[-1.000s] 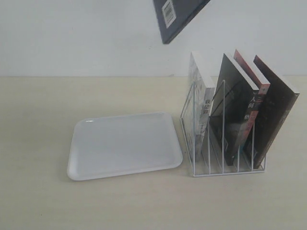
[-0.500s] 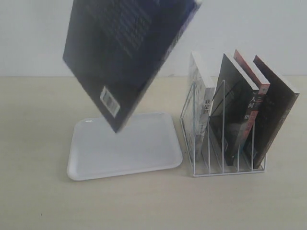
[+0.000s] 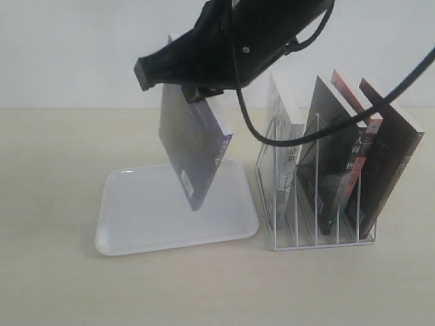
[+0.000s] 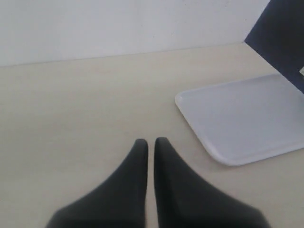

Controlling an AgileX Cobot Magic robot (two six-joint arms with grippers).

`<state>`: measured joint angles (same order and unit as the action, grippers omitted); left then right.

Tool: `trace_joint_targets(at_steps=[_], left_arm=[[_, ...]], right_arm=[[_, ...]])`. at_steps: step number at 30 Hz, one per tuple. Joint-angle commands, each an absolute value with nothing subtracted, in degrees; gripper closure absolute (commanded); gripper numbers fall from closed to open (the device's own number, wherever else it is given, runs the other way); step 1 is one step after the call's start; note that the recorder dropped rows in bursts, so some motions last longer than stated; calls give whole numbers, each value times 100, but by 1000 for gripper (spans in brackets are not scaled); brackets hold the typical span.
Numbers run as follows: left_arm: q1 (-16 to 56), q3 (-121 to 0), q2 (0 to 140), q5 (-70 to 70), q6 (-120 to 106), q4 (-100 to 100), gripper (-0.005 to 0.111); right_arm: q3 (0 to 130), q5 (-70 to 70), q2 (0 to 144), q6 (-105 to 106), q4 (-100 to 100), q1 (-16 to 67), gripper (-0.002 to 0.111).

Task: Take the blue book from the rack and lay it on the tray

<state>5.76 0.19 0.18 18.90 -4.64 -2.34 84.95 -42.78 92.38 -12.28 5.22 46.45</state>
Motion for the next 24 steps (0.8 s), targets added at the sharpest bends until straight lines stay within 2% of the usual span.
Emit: trace_joint_targets(at_steps=[1,5,12,19,24], left_arm=[[578,0,0,1802,-424,-229,102],[578,0,0,1802,-424,-229,102],[578,0,0,1802,-424,-229,102],[578,0,0,1802,-424,-229,102],[578,0,0,1802,-424,-229,102]], right_arm=[[8636,-4316,9313,-2641,2486,5170,108],[9310,-5114,9538,-3255,3406,5776,108],[11590,-6928,10780,-2834,3556,6321,108],[13235,-6996,12114,-2185,3297,6345,108],[13607,-6996,12653,-2108,3243,6345,108]])
